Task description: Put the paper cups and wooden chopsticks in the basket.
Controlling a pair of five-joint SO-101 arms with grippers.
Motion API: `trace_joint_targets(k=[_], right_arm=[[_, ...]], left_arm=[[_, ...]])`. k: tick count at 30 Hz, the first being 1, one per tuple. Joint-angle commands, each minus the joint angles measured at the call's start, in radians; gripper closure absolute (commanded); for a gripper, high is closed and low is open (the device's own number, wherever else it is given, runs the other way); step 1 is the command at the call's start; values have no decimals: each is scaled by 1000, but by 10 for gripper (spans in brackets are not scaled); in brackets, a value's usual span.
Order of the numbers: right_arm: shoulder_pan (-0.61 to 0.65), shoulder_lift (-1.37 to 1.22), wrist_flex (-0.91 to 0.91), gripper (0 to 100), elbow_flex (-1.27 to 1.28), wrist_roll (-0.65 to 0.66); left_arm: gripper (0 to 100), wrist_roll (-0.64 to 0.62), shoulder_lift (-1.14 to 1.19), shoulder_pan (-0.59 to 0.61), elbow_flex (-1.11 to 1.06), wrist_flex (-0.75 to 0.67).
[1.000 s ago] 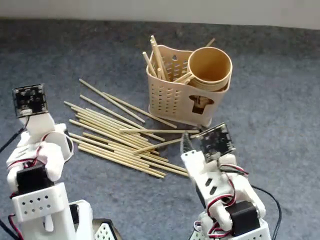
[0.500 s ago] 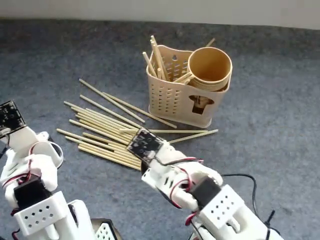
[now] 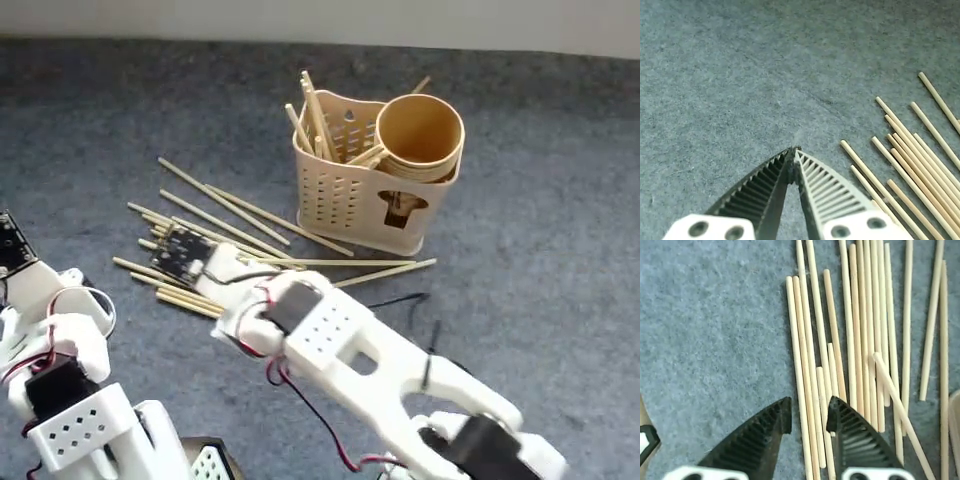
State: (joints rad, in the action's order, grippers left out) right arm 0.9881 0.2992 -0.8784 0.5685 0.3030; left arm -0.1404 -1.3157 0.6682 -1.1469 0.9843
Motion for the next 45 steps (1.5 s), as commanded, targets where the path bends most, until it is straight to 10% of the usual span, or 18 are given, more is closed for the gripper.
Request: trace_joint_targets(k=[1, 16, 45], right_arm=[[24, -200, 18, 872, -197, 9], [25, -628, 12, 872, -473, 15], [-15, -639, 10, 965, -458, 12]], left_arm=[[989, -11, -12, 68, 12, -37], [989, -11, -10, 124, 8, -58], [989, -11, -10, 122, 8, -57]])
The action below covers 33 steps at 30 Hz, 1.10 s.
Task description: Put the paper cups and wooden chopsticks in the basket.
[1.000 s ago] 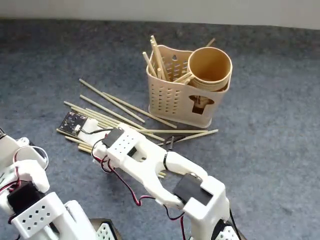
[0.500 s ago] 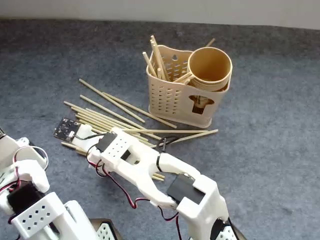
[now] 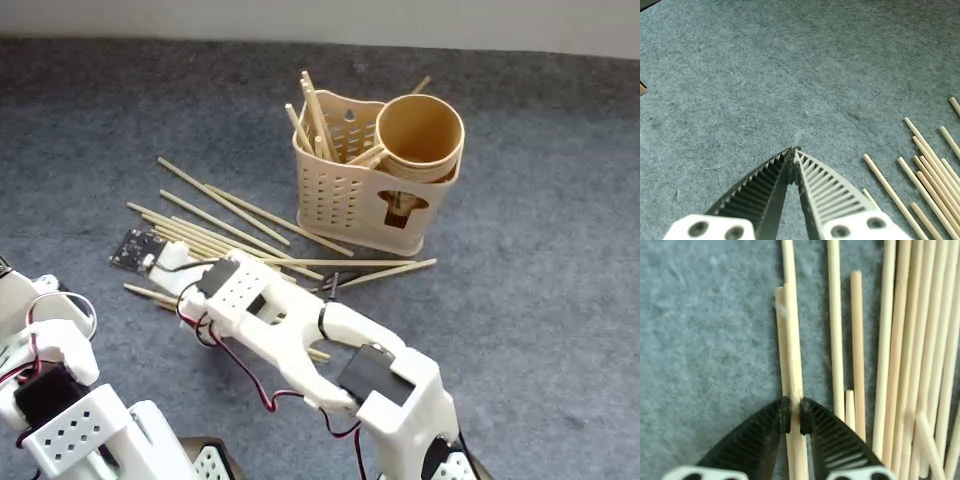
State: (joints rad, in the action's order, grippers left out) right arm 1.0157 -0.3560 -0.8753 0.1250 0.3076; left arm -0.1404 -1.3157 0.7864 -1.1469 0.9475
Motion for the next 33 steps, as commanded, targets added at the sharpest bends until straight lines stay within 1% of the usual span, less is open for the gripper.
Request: trace_joint_targets(k=[1, 5, 11, 17, 24, 28, 33], right_arm=[[-45, 16, -4, 965, -15, 8], [-56, 18, -105, 987, -19, 8], [-82, 16, -174, 994, -90, 8], [-107, 41, -237, 994, -93, 8], [-113, 231, -237, 994, -44, 3], [-153, 344, -232, 994, 24, 3], [-186, 515, -240, 994, 36, 0]], left_arm=[[989, -11, -10, 4, 8, -20], [989, -11, -10, 4, 8, -20], [989, -11, -10, 2, 8, -20], [989, -11, -10, 2, 8, -20], [989, -11, -10, 2, 7, -20], [989, -11, -10, 2, 7, -20], [989, -11, -10, 2, 7, -20]])
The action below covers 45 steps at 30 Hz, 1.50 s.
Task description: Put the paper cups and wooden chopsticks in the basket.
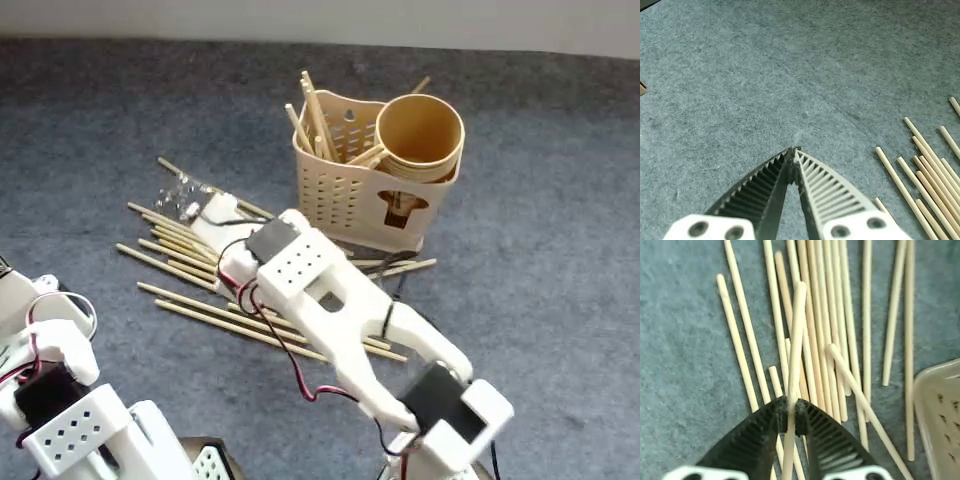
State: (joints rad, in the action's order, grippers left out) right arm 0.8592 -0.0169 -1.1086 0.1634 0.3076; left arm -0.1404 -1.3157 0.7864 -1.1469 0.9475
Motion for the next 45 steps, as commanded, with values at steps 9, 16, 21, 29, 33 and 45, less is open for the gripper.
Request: trace_joint_targets(k=[9, 16, 21, 29, 33, 45], right_arm=[[-61, 447, -21, 994, -7, -247], [-186, 564, 93, 994, -12, -252], [-274, 610, 272, 994, -12, -252], [-390, 647, 561, 994, -10, -247], [-433, 647, 730, 994, -5, -244], [-509, 533, 1109, 994, 165, -244]], left_arm=[[989, -11, -12, -22, -33, -69], [989, -11, -12, -31, -48, -89], [989, -11, -12, -31, -48, -91], [989, -11, -12, -30, -48, -91], [989, -11, -12, -30, -48, -91], [989, -11, -12, -30, -47, -91]])
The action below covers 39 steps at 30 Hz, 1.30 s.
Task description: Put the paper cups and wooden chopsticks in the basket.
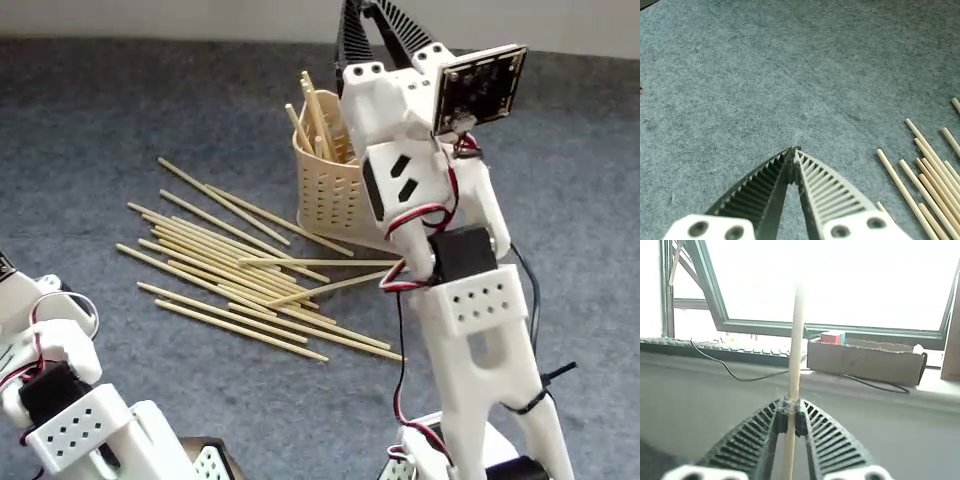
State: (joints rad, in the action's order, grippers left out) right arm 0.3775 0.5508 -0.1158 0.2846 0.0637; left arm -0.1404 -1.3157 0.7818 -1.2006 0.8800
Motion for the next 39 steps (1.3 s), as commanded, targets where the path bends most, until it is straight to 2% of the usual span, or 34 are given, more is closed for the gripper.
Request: trace_joint_targets(k=[1, 10, 12, 15, 23, 27, 35, 39], right_arm=[[-30, -48, 139, 994, 64, 0], [-45, -65, 194, 991, 194, 0], [-45, -65, 191, 955, 197, 0], [-45, -65, 131, 866, 194, -6], [-41, -41, 1, 868, 171, 0], [-28, 36, -159, 868, 127, 0], [119, 117, -671, 868, -101, 0], [189, 117, -846, 868, -188, 0]], left_arm=[[989, -11, -12, -25, 7, -23], [989, -11, -12, -24, 7, -25], [989, -11, -12, -24, 7, -25], [989, -11, -12, -24, 7, -25], [989, -9, -12, -22, 8, -25], [989, -9, -12, -21, 8, -25], [989, -9, -12, -19, 8, -25], [989, -9, -12, -19, 8, -25]])
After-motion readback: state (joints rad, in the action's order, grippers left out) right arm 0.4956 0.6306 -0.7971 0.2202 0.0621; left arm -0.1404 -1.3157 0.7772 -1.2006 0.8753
